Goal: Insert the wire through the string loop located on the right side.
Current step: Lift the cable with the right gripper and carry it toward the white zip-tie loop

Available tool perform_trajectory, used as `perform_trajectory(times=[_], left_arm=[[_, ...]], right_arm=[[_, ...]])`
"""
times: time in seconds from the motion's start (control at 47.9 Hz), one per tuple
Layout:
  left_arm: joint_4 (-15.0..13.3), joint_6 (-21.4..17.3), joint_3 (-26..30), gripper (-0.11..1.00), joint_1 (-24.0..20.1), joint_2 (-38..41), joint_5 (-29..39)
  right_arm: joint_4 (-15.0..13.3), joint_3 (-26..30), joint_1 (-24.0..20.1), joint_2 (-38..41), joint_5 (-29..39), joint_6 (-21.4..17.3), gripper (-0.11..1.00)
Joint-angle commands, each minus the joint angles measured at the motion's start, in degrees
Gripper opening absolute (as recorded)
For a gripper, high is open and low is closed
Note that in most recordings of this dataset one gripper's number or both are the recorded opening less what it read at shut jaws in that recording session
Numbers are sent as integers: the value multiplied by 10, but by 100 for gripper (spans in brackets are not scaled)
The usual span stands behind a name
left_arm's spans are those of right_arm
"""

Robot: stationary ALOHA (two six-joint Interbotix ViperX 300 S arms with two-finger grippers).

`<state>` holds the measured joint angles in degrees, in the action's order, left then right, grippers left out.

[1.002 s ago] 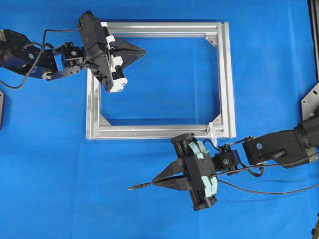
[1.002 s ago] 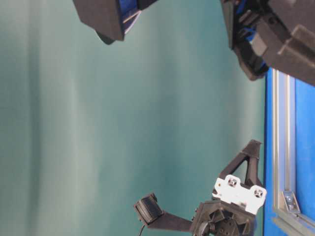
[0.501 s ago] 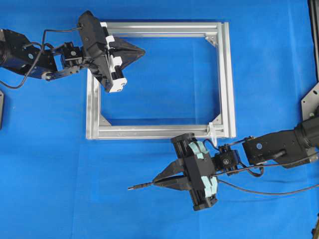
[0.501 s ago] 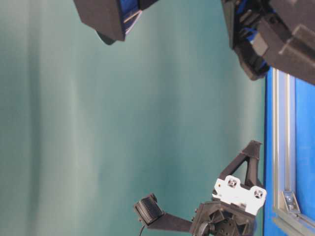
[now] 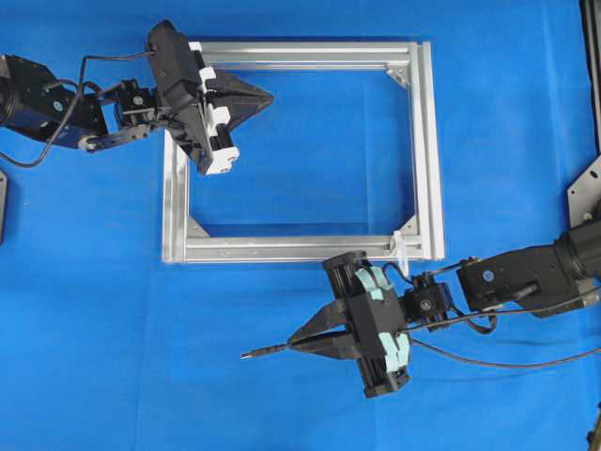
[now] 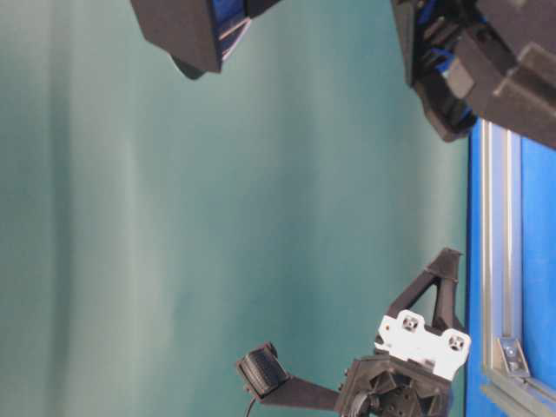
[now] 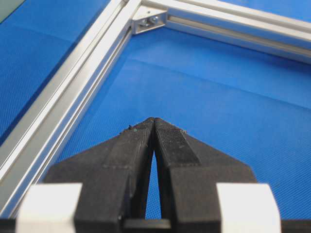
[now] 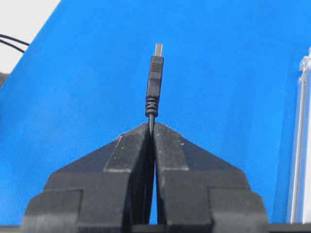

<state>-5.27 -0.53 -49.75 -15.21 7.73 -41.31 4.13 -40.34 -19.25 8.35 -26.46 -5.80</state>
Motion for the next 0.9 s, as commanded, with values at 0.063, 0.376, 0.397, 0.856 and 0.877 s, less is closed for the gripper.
perform_trajectory(times=[0.063, 0.376, 0.397, 0.856, 0.877], left_arm=[[1, 1, 4, 0, 1, -18, -3], [2, 1, 4, 0, 2, -18, -3], [1, 1, 4, 0, 1, -18, -2], [2, 1, 4, 0, 2, -18, -3], [1, 1, 4, 0, 1, -18, -3]], right_arm=[[1, 7, 0, -17, -3, 1, -4], [3, -37, 0, -40, -3, 0, -4], [4, -43, 0, -44, -3, -1, -4], [18, -208, -4, -179, -3, -4, -4], [20, -216, -4, -186, -3, -4, -4]])
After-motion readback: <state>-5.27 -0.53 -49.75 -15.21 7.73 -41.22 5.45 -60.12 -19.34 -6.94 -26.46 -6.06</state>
